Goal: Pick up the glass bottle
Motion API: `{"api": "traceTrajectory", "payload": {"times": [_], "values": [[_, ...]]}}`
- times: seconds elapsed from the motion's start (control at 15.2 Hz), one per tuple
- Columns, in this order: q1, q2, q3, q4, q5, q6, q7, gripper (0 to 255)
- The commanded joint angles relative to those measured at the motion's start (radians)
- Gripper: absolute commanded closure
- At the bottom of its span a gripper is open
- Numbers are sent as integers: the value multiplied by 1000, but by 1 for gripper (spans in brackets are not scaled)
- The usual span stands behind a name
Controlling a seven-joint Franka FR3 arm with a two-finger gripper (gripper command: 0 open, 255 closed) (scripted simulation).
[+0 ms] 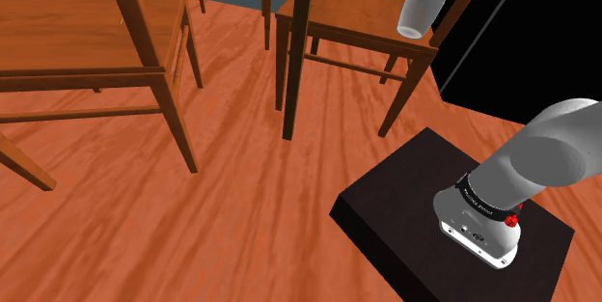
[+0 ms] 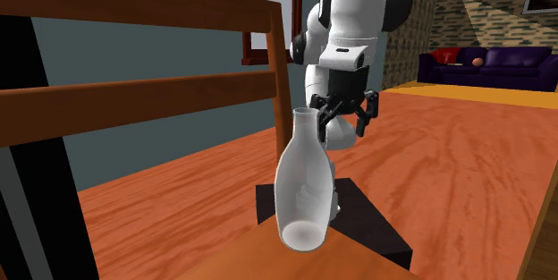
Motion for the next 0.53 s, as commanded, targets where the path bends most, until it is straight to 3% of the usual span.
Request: {"api": "traceTrajectory", "payload": {"times": [0.0,0.46], "values": [[-5,65,-16,96,-7,-32,-19,0],[-33,322,-83,482,-13,-162,-108,0]]}}
